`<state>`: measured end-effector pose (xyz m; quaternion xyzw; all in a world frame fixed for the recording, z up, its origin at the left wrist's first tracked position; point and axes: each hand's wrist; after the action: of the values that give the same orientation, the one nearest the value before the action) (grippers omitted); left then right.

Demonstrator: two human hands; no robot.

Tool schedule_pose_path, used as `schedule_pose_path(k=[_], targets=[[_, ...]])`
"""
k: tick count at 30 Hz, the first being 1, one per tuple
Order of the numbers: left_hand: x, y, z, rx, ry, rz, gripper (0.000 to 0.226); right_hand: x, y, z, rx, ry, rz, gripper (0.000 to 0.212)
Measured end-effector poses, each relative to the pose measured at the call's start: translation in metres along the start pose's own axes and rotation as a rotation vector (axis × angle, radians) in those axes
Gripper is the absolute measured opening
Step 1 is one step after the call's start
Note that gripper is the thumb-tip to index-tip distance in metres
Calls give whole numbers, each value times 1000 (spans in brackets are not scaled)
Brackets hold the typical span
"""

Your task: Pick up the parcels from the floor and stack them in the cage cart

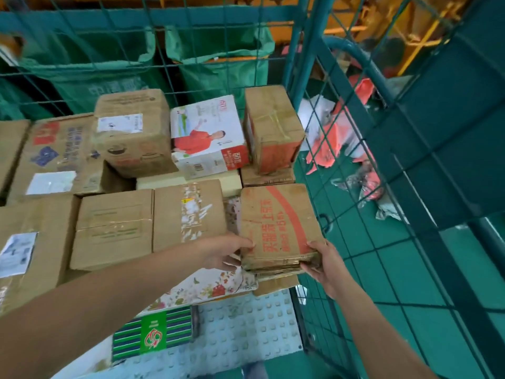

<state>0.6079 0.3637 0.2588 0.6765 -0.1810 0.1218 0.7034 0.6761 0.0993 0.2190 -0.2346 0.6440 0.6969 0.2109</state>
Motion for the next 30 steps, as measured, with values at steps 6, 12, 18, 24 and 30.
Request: schedule_pose_path(k=[6,12,18,24,30], targets=[[-2,-14,0,20,14,-20,36,-3,-20,4,-51,68,-36,37],[-6,-14,2,10,100,-58,33,-17,-25,8,-43,209,-94,52],[-1,-10,21,-73,358,-98,29,-70,4,37,135,601,-477,56],[13,3,68,-395,503,-81,45,-138,25,72,214,1051,-756,51],[25,-6,64,-346,446,51,41,-150,-13,85,-10,1057,-669,83]])
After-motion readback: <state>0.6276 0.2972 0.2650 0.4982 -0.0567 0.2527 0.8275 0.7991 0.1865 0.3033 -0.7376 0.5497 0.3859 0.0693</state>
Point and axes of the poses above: each hand's wrist, its own y-axis away from the middle knuckle, its own z-axis out of the palm, x = y × z, and after that the axes turned 1 degree about -y, right-handed
